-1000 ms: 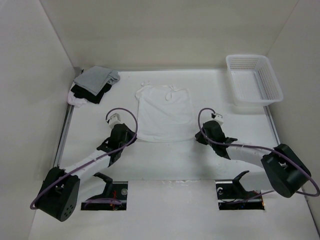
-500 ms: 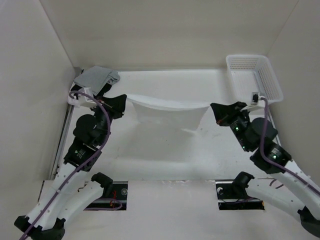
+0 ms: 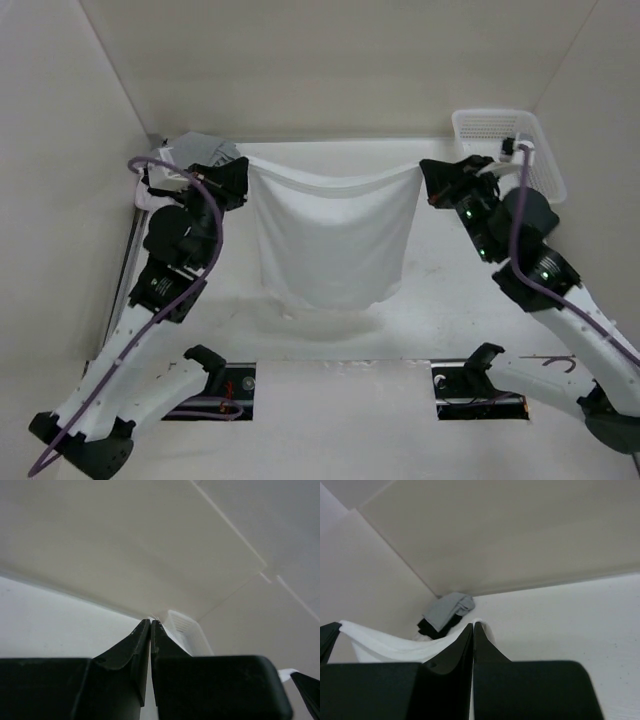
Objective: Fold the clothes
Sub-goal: Flatten the tank top out, then fold the tank top
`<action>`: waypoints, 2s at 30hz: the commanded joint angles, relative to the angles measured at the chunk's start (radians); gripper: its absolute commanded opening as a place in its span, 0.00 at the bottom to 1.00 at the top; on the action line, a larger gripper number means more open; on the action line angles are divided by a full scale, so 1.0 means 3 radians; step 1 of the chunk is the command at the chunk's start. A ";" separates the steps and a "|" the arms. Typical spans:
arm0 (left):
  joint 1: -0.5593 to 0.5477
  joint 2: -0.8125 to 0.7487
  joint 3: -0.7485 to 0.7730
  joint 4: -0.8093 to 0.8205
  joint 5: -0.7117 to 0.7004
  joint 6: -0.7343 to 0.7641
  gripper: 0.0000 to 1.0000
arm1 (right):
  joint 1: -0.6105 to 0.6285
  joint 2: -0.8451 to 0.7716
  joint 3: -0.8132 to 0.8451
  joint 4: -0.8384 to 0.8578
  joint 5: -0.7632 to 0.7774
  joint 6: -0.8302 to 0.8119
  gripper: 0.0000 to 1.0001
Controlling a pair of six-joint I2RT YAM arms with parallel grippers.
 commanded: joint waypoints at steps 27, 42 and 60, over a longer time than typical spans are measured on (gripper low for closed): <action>0.1051 0.1149 -0.0579 0.0784 0.0884 -0.0559 0.03 | -0.1096 0.0831 -0.0551 0.0684 -0.1299 0.0509 0.03; 0.0842 -0.0655 -0.2605 -0.0400 0.0756 -0.0774 0.03 | -0.0135 -0.0339 -0.3042 0.0568 -0.1146 0.1362 0.02; 0.1137 0.0517 -0.1799 0.0527 0.0531 -0.0703 0.04 | -0.0691 0.0849 -0.1822 0.0950 -0.1222 0.0739 0.03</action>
